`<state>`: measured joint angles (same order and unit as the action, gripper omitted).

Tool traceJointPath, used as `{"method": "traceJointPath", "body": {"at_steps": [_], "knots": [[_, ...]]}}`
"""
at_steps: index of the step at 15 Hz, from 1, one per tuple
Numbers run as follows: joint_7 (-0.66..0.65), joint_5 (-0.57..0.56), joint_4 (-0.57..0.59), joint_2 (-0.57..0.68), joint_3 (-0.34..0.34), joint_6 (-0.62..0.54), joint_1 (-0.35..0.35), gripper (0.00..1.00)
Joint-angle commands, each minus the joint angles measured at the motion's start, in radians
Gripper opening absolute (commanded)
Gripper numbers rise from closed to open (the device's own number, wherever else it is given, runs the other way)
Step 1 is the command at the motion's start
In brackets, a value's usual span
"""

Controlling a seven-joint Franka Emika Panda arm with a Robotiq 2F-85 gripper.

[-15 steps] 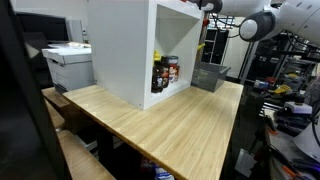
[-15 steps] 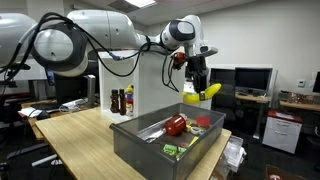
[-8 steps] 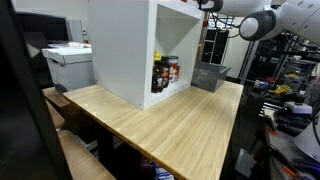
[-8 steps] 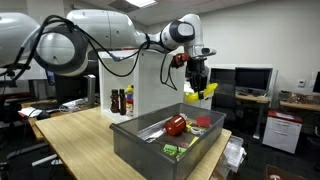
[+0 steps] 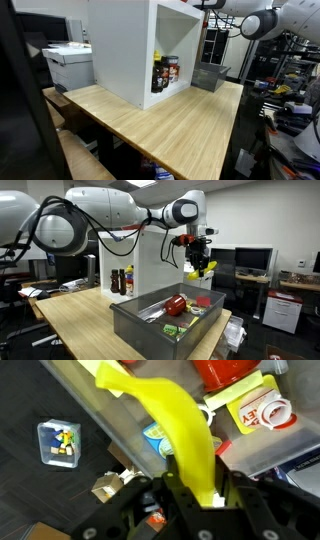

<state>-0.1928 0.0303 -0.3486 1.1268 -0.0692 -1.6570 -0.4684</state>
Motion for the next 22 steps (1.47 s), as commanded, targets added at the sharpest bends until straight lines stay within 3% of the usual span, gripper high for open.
{"method": "traceJointPath", "body": {"at_steps": [1,11,22], "knots": [[0.048,0.042,-0.018,-0.035,0.027,0.015,-0.038,0.12],[0.02,-0.021,-0.019,-0.09,-0.042,0.036,-0.024,0.12],[0.016,-0.118,-0.015,-0.148,-0.112,0.012,0.048,0.12]]}}
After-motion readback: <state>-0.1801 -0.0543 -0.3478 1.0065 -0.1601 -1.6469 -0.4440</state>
